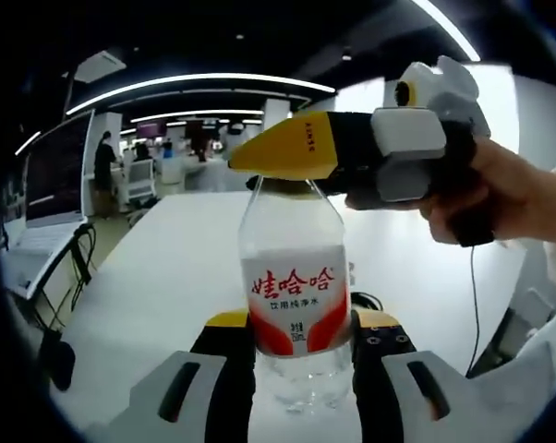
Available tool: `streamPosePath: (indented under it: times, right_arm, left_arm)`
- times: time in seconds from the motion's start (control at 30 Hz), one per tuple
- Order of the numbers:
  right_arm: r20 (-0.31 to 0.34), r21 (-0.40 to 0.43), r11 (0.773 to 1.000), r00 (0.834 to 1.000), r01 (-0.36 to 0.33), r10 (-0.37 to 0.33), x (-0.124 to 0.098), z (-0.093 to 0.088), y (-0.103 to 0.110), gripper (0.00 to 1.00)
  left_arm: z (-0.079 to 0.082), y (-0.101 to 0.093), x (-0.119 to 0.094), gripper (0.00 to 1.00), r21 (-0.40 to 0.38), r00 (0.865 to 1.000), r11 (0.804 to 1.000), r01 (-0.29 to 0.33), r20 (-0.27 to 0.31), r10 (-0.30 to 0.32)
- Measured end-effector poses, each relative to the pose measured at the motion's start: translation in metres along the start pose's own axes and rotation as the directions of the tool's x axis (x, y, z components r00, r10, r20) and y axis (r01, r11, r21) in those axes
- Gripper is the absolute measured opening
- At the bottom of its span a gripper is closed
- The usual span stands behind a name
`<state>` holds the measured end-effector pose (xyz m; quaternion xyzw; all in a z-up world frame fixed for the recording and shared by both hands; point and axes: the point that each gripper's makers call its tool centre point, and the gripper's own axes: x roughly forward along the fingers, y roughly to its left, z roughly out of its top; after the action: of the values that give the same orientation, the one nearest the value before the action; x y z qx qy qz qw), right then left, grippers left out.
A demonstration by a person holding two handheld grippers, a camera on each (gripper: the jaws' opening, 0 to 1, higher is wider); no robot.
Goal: Arrange the tabletop items into an orderly group along one side of the table until the central work area is clear of visible clutter.
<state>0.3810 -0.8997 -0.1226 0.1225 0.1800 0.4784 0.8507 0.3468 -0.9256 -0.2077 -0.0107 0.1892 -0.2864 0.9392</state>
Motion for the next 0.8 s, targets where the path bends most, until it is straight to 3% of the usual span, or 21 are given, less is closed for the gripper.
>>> streamPosePath:
  times: [0.3, 0.5, 0.7, 0.8]
  right_arm:
    - [-0.006, -0.051, 0.998, 0.999, -0.046, 0.046, 0.006, -0.002, 0.004, 0.2]
    - [0.008, -0.092, 0.994, 0.998, -0.061, 0.062, 0.009, 0.005, 0.002, 0.2]
    - [-0.004, -0.138, 0.988, 0.998, -0.063, 0.063, 0.016, 0.008, -0.01, 0.2]
    - [-0.019, -0.167, 0.984, 0.998, -0.065, 0.063, 0.02, 0.005, -0.013, 0.2]
  left_arm:
    - [-0.001, 0.007, -0.002, 0.38, 0.003, 1.0, 1.0, -0.024, 0.005, 0.024]
    - [-0.015, 0.001, -0.001, 0.59, 0.055, 0.999, 0.998, -0.024, -0.026, 0.025]
    - [-0.029, 0.005, -0.007, 0.76, -0.003, 0.998, 0.999, -0.044, -0.035, 0.044]
    - [-0.034, 0.012, -0.013, 0.79, -0.016, 0.998, 0.998, -0.064, -0.026, 0.063]
